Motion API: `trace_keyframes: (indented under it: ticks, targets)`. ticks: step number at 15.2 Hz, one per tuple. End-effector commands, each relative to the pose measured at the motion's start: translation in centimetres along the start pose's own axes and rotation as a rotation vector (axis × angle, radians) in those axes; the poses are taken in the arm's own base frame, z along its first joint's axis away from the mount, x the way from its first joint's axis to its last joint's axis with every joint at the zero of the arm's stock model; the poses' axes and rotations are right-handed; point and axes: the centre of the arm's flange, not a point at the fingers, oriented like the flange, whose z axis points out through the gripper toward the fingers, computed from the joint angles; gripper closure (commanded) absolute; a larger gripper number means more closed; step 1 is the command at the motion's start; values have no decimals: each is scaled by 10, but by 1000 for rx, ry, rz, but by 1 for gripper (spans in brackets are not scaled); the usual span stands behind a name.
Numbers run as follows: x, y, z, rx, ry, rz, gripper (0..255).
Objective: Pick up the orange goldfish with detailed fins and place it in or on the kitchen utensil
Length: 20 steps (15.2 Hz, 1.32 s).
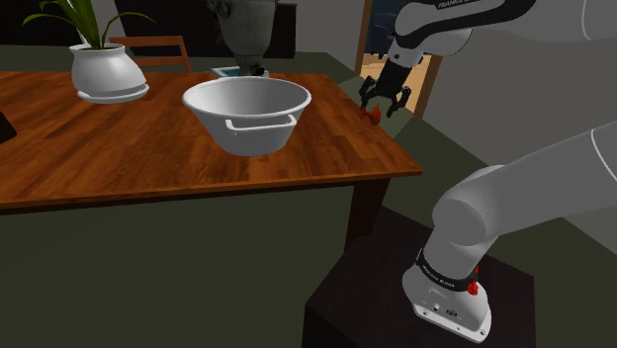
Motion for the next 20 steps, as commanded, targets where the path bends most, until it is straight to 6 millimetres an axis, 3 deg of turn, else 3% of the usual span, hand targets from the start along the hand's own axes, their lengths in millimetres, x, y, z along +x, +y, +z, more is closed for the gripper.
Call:
trace_keyframes:
  ticks: [1,2,11,20]
  targets:
    - [0,0,0,0,0,0,0]
    - [0,0,0,0,0,0,255]
    - [0,0,0,0,0,0,255]
    - [5,-10,-46,0,0,0,255]
